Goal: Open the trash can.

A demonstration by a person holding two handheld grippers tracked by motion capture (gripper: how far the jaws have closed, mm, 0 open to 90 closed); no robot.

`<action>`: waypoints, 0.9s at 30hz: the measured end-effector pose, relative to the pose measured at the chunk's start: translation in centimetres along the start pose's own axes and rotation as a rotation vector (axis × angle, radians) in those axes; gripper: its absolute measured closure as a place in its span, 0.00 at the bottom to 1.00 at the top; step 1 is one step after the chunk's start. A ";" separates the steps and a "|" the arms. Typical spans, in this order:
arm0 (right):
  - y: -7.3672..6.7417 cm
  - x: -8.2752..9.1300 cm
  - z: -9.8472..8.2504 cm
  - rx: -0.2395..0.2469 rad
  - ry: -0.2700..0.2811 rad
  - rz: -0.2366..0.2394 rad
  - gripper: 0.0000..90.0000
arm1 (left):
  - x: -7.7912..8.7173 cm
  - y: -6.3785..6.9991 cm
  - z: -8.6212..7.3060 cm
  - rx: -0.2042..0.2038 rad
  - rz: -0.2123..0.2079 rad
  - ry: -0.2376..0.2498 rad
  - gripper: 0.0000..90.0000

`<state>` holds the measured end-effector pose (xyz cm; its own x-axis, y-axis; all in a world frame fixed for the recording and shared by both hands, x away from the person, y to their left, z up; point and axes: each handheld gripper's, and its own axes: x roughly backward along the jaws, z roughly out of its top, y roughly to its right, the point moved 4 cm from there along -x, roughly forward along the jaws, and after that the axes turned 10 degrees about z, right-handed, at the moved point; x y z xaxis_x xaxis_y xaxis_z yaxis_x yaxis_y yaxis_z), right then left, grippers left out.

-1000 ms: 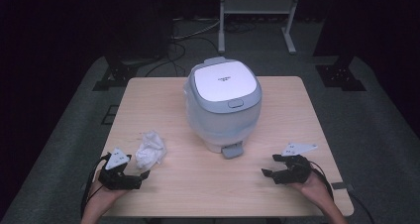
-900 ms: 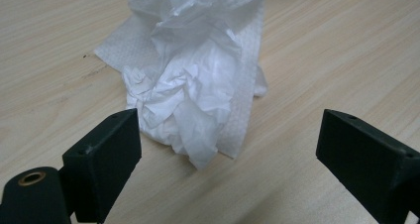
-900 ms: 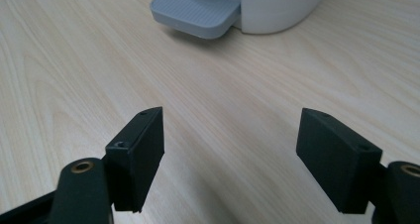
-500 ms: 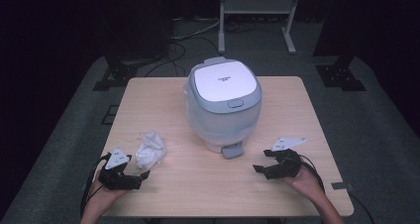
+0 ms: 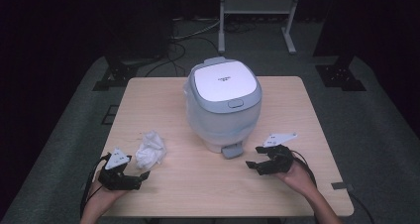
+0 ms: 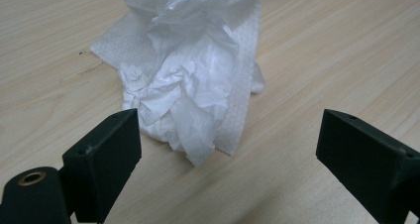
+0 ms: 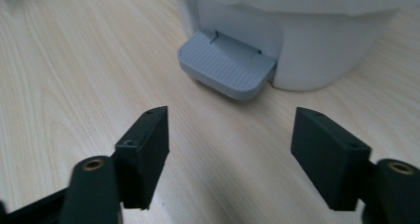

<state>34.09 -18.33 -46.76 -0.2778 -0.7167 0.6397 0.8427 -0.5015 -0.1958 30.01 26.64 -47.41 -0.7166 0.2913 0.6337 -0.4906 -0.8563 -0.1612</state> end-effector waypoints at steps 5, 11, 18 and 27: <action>-0.1 -0.5 0.8 0.018 0.001 0.006 0.39 | -0.1 0.1 0.0 -0.001 -0.003 -0.005 0.10; -0.3 -1.3 1.5 0.035 -0.008 0.009 0.46 | 0.0 0.0 -0.1 0.001 -0.005 -0.004 0.10; -0.5 -2.1 2.3 0.056 -0.016 0.017 0.57 | 0.0 0.0 -0.1 0.003 -0.007 -0.004 0.10; -0.7 -2.7 3.1 0.073 -0.018 0.016 0.69 | 0.1 0.1 0.0 0.008 -0.007 0.002 0.10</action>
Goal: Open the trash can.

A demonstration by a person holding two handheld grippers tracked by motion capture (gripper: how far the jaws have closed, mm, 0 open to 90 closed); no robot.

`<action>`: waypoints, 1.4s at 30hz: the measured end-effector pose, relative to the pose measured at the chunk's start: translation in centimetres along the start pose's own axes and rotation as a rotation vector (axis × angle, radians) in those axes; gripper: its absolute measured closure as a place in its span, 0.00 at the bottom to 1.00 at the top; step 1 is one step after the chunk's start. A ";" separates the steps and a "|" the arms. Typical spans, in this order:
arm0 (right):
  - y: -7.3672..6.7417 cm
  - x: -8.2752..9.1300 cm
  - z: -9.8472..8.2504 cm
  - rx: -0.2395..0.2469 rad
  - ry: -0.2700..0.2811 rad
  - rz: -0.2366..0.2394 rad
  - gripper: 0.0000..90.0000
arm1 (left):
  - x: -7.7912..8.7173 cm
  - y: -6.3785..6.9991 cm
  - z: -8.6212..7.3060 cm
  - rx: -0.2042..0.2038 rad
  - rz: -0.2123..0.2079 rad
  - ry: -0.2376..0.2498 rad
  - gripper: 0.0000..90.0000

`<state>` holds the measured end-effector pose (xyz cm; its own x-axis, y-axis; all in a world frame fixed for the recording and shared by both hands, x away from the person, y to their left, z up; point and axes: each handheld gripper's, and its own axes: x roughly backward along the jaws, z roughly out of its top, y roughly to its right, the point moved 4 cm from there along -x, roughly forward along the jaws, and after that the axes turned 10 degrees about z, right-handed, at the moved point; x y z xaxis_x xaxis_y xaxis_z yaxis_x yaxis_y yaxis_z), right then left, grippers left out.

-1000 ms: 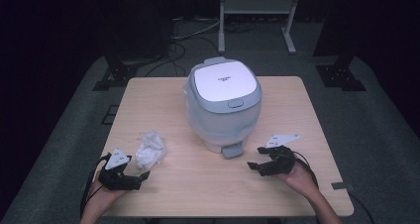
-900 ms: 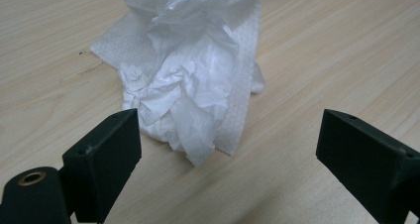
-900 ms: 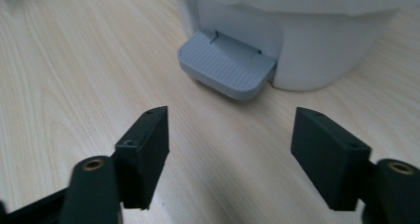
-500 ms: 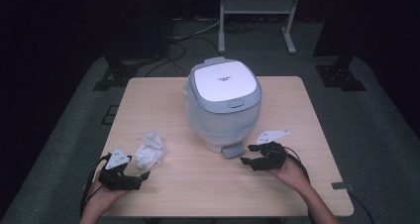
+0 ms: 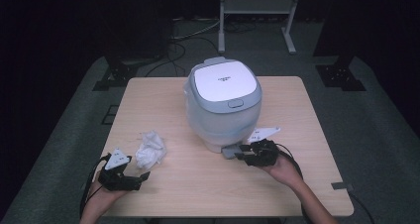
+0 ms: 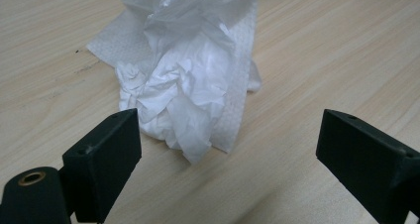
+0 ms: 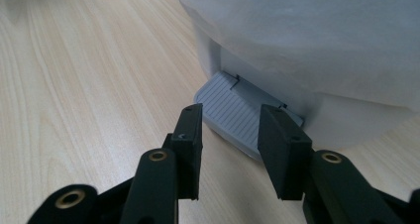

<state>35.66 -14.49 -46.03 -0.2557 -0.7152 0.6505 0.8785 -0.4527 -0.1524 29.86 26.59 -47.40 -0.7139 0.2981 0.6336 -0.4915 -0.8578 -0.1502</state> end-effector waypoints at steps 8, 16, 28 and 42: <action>0.2 -0.7 0.2 0.004 -0.011 -0.005 0.78 | 0.1 0.0 0.0 -0.002 -0.001 0.000 0.10; 0.5 -1.2 0.7 0.010 -0.018 -0.015 0.82 | 0.1 -0.1 -0.1 -0.003 0.001 -0.004 0.10; 1.1 -2.5 1.0 0.013 -0.048 -0.035 0.82 | 0.1 -0.1 -0.1 -0.005 -0.004 -0.006 0.11; 1.6 -3.0 1.1 0.009 -0.042 -0.055 0.82 | 0.0 -0.1 -0.1 0.000 -0.007 -0.006 0.10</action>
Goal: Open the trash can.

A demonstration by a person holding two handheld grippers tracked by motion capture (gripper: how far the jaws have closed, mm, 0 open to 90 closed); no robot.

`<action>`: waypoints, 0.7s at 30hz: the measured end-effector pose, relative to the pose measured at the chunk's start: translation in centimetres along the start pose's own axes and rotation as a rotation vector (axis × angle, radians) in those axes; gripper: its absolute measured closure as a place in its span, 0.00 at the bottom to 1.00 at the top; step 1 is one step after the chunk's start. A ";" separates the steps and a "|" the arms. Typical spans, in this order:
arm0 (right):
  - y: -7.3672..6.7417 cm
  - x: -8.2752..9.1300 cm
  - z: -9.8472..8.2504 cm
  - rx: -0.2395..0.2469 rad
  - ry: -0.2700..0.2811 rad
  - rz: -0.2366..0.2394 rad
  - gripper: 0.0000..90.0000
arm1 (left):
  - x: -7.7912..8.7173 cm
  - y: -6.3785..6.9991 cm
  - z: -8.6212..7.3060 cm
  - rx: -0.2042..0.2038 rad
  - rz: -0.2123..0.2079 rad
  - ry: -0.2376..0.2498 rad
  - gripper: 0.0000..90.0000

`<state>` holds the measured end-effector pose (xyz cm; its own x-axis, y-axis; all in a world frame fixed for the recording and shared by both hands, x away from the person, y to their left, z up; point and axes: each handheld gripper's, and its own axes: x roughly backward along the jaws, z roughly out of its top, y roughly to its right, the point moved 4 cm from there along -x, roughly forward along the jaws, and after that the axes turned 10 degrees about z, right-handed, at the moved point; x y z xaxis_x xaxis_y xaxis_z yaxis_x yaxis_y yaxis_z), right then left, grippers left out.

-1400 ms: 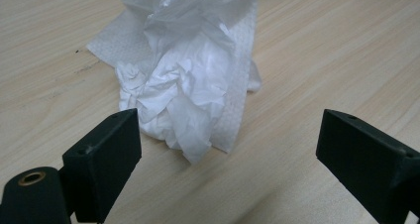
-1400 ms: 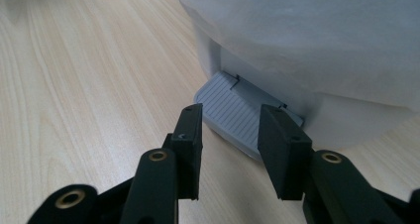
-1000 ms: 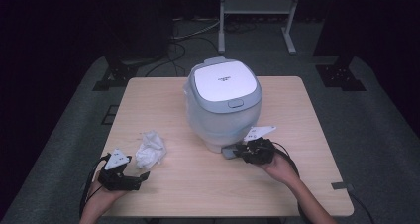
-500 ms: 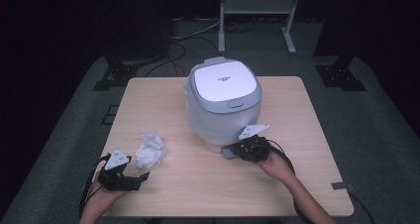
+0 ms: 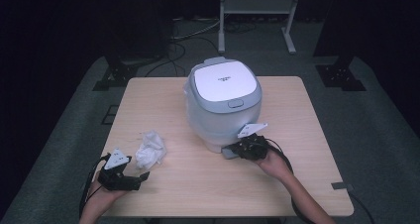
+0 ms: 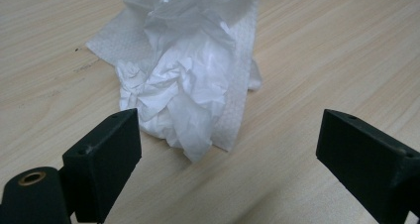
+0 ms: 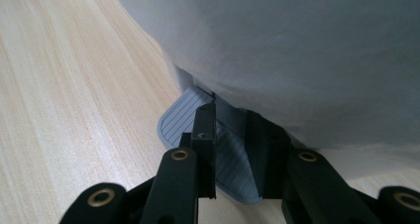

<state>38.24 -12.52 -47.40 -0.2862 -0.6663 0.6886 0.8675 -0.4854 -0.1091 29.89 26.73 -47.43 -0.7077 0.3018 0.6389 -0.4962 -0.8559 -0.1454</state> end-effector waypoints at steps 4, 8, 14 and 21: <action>-0.1 -0.1 -0.1 0.008 0.005 -0.014 0.82 | 0.0 0.0 0.0 0.001 -0.001 0.004 0.10; -0.2 -0.1 -0.3 0.014 0.009 -0.026 0.82 | 0.0 0.1 0.0 0.001 -0.001 0.001 0.10; -0.5 -0.3 -0.7 0.032 0.027 -0.050 0.85 | 0.0 0.2 0.1 -0.002 -0.008 0.003 0.11; -0.5 -0.5 -1.1 0.024 0.035 -0.056 0.85 | 0.0 0.4 0.2 -0.006 -0.014 -0.006 0.11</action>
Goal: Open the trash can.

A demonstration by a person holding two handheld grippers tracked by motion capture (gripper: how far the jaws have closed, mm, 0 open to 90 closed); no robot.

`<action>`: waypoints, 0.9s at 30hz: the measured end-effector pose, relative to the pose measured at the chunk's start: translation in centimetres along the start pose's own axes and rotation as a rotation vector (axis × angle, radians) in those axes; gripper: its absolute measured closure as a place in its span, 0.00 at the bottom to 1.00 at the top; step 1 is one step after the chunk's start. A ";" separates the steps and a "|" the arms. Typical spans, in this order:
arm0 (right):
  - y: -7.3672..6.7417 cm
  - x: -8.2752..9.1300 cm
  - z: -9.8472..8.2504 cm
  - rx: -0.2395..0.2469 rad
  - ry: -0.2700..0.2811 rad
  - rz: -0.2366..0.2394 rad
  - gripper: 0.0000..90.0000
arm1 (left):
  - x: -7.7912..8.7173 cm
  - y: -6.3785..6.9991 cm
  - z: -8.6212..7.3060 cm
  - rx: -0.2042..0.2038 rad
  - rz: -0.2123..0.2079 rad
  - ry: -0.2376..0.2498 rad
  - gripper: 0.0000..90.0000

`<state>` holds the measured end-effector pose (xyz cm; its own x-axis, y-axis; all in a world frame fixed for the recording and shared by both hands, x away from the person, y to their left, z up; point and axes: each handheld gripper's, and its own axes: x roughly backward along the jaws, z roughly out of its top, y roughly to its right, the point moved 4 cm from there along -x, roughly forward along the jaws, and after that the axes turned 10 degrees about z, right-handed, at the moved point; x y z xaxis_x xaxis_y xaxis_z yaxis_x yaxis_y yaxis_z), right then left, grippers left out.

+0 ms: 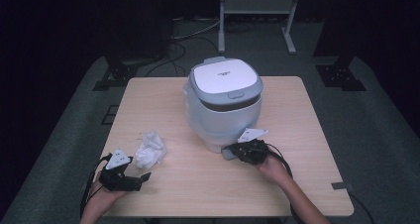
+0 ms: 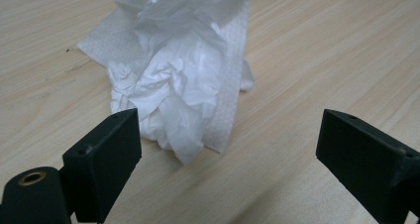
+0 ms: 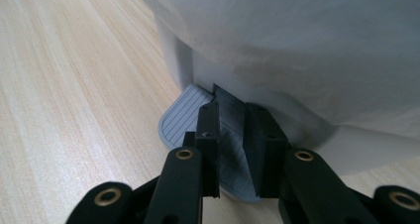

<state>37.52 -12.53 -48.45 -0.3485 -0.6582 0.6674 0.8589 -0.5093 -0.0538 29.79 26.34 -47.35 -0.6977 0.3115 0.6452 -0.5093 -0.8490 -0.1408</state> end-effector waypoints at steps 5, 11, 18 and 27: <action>-0.2 -0.5 -0.3 0.009 -0.029 -0.016 0.85 | 0.2 0.2 0.3 -0.007 0.000 0.001 0.11; -0.2 -0.8 -0.6 -0.006 -0.026 -0.003 0.90 | 0.5 0.4 1.0 -0.029 -0.009 -0.002 0.11; -0.2 -0.8 -0.6 0.002 -0.026 -0.008 0.90 | 1.0 0.8 2.2 -0.067 -0.021 -0.014 0.11; -0.1 -0.8 -0.6 -0.007 -0.025 -0.002 0.90 | 1.4 1.3 5.6 -0.117 -0.051 -0.013 0.15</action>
<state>37.45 -12.25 -49.46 -0.3407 -0.6433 0.6856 0.8554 -0.5147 -0.0578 30.97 23.30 -42.36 -0.6634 0.3467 0.6631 -0.5995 -0.7766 -0.1937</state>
